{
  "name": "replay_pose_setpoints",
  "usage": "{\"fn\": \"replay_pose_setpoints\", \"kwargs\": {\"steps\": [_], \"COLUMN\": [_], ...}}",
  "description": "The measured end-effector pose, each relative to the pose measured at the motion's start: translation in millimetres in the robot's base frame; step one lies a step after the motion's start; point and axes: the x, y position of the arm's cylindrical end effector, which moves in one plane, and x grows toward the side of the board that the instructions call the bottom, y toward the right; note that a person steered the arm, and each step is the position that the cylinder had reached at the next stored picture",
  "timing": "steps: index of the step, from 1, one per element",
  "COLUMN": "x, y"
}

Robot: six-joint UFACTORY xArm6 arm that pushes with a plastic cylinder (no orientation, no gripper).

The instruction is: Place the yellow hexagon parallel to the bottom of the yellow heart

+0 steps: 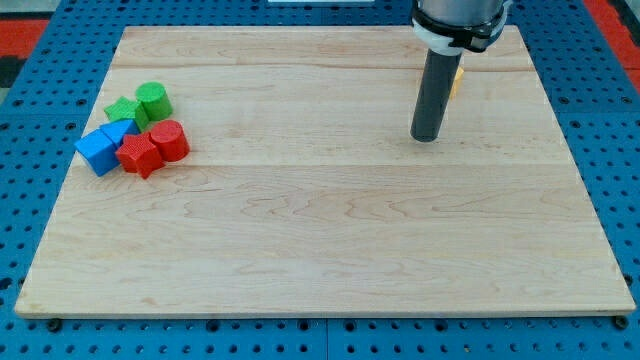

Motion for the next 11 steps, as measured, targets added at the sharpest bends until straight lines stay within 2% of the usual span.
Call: {"fn": "replay_pose_setpoints", "kwargs": {"steps": [1,2,3,4,6,7,8,9,10,11], "x": [0,0,-27,-70,-74,-73,-77,-83,-124,-116], "y": [4,57,95,108,89,54,77,74,65,11]}}
